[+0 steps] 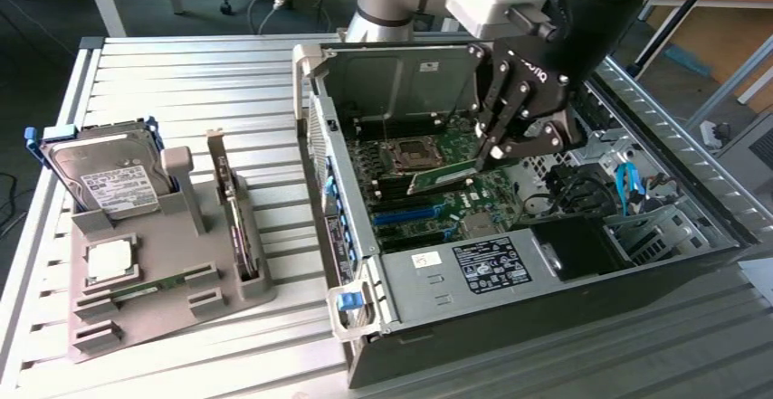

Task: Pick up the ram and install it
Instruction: 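Pick up the ram and move it above insertion slot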

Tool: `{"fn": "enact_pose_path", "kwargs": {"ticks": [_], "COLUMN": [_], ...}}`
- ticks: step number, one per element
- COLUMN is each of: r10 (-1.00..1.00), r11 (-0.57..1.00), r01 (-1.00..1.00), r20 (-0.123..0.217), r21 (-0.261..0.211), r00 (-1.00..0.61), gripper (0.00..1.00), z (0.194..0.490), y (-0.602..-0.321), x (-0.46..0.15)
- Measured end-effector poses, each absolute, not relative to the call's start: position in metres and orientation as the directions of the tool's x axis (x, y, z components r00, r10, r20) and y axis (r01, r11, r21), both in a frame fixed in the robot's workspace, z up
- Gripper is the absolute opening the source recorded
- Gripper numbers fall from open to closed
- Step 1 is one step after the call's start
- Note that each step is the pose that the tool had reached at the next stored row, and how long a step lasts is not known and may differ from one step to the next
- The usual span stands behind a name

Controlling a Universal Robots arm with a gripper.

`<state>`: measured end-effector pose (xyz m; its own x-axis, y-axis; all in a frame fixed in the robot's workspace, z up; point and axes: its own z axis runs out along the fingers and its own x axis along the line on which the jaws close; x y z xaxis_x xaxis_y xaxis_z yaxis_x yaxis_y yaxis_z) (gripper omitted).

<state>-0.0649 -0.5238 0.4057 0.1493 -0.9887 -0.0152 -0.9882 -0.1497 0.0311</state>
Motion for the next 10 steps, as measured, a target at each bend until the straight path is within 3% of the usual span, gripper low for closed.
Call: {"fn": "enact_pose_path", "kwargs": {"ticks": [8,10], "r10": [-0.989,-0.989], "r11": [-0.150,-0.150], "r01": [-0.988,-0.988], "r20": [-0.015,-0.015], "r21": [0.031,0.031], "r00": [0.149,0.149], "gripper": [0.13,0.13], "z": [0.403,0.402], "y": [-0.497,-0.475], "x": [-0.047,-0.043]}}
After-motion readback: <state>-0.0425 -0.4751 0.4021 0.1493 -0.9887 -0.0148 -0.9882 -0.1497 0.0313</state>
